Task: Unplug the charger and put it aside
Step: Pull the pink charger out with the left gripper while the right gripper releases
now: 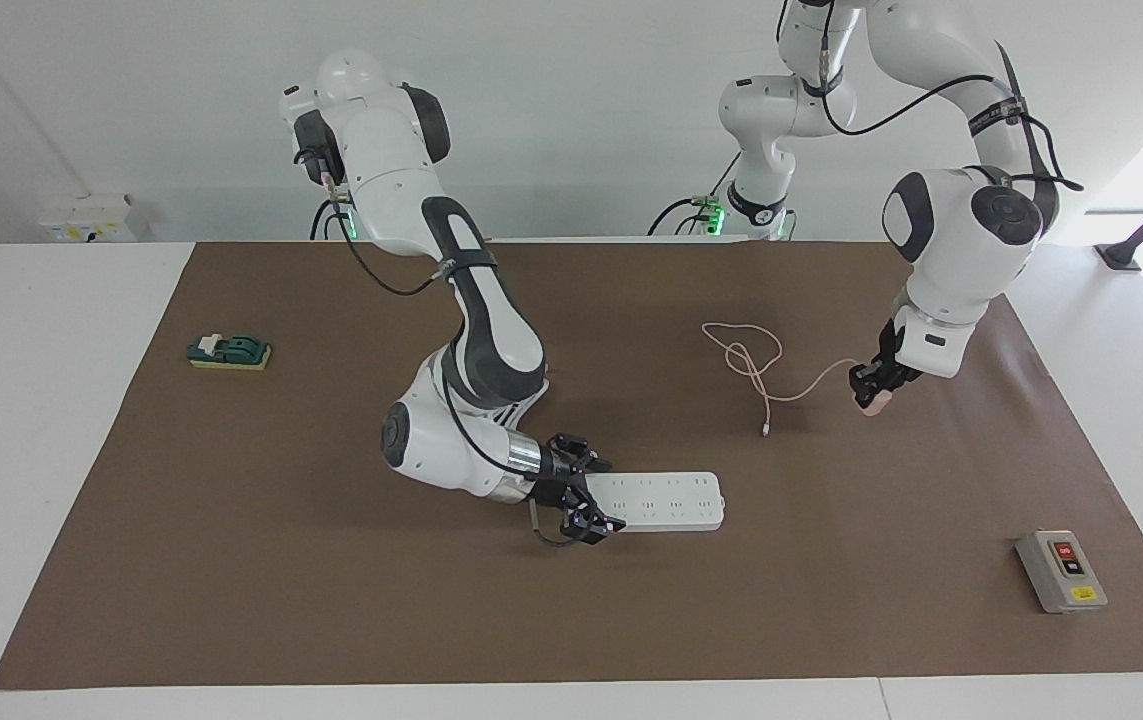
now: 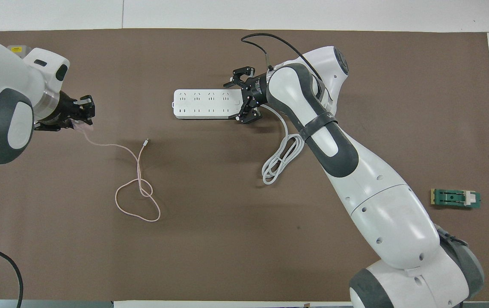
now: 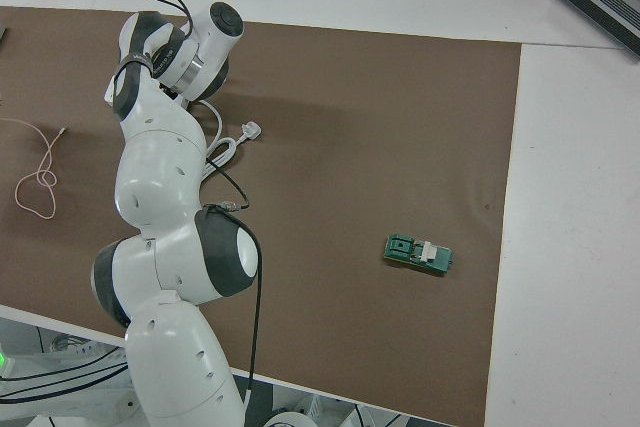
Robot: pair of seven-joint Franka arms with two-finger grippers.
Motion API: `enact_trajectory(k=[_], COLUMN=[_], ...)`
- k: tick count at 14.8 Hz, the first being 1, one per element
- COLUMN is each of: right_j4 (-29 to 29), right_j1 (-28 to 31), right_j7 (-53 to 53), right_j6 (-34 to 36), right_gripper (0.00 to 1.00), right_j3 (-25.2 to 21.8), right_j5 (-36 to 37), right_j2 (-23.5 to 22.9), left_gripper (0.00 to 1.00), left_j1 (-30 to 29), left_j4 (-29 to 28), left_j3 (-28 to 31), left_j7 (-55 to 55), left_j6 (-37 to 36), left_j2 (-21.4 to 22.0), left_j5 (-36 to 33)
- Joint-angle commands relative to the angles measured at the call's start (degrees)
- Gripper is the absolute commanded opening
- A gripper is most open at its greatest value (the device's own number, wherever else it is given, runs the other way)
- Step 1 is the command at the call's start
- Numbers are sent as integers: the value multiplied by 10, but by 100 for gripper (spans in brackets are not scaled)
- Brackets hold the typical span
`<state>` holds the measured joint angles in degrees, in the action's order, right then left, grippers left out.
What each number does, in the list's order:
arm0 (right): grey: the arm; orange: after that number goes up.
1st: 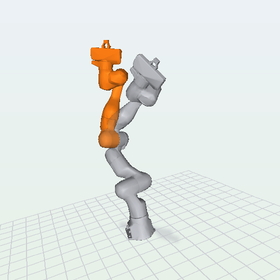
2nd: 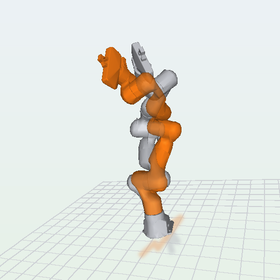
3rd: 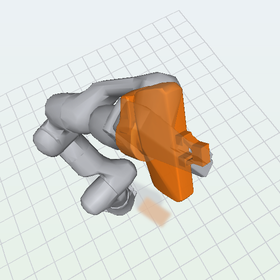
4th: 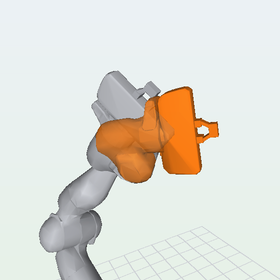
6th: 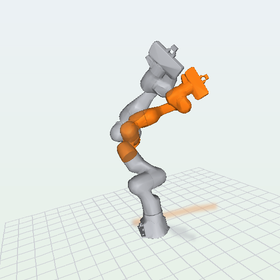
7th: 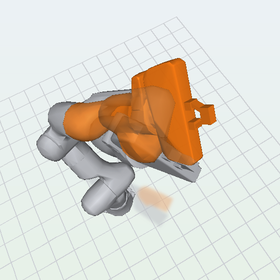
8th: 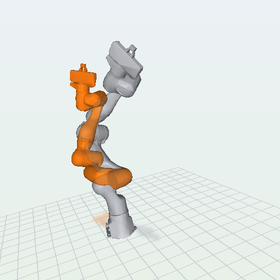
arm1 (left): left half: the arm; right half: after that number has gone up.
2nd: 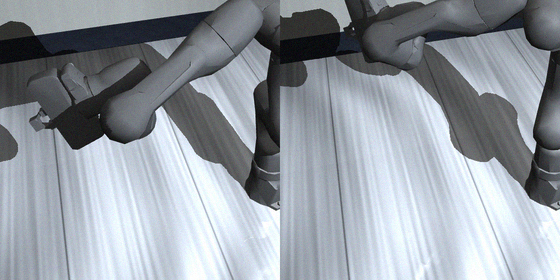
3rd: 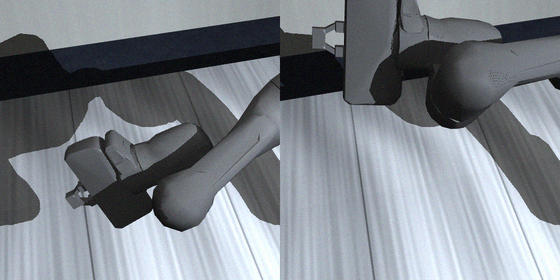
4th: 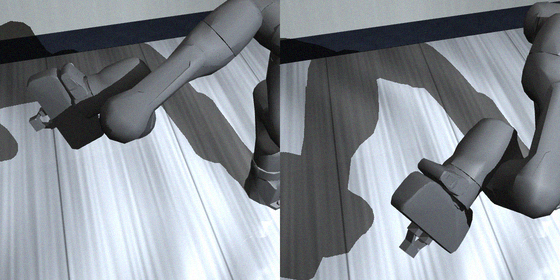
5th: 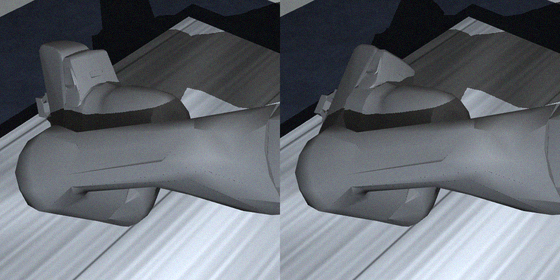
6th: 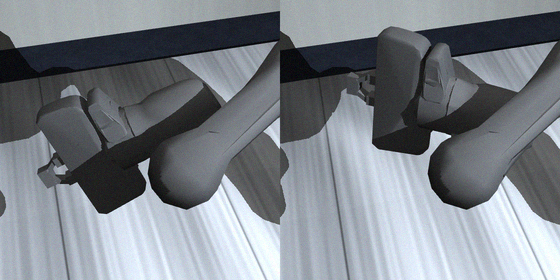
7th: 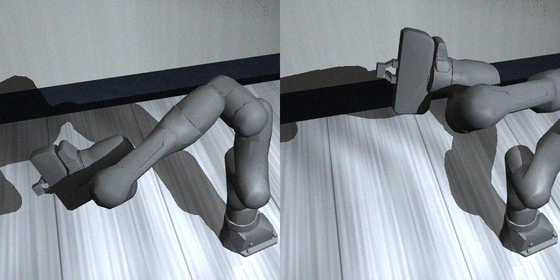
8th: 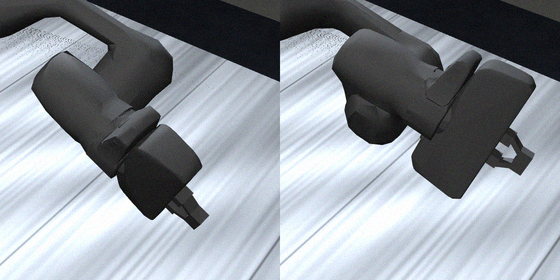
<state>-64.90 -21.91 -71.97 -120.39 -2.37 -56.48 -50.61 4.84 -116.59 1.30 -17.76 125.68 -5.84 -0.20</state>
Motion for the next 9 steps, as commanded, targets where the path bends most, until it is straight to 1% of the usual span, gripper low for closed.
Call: enact_trajectory(k=[1, 2, 3, 5, 7, 9], right_j4=[-113, -125, -124, -124, -126, -126], right_j1=[6, 14, 22, 41, 64, 95], right_j7=[-4, 0, 4, 33, 110, 199], right_j6=[-3, 16, 38, 86, 139, 193], right_gripper=[100, 100, 100, 100, 100, 100], right_j3=[-7, -7, -7, -7, -8, -8], right_j5=[85, 117, 138, 196, 245, 279], right_j2=[121, 145, 157, 184, 213, 238], left_gripper=[89, 100, 100, 100, 100, 100], left_j1=[-20, -34, -46, -88, -112, -114], left_j4=[-102, -114, -115, -103, -71, -39], left_j3=[-5, -4, -3, -3, -3, -3], left_j7=[28, 38, 44, 103, 125, 125], left_j6=[72, 69, 61, 20, -23, -53], left_j2=[35, 36, 36, 39, 41, 36], left_j5=[8, 8, 8, 8, 7, 8])
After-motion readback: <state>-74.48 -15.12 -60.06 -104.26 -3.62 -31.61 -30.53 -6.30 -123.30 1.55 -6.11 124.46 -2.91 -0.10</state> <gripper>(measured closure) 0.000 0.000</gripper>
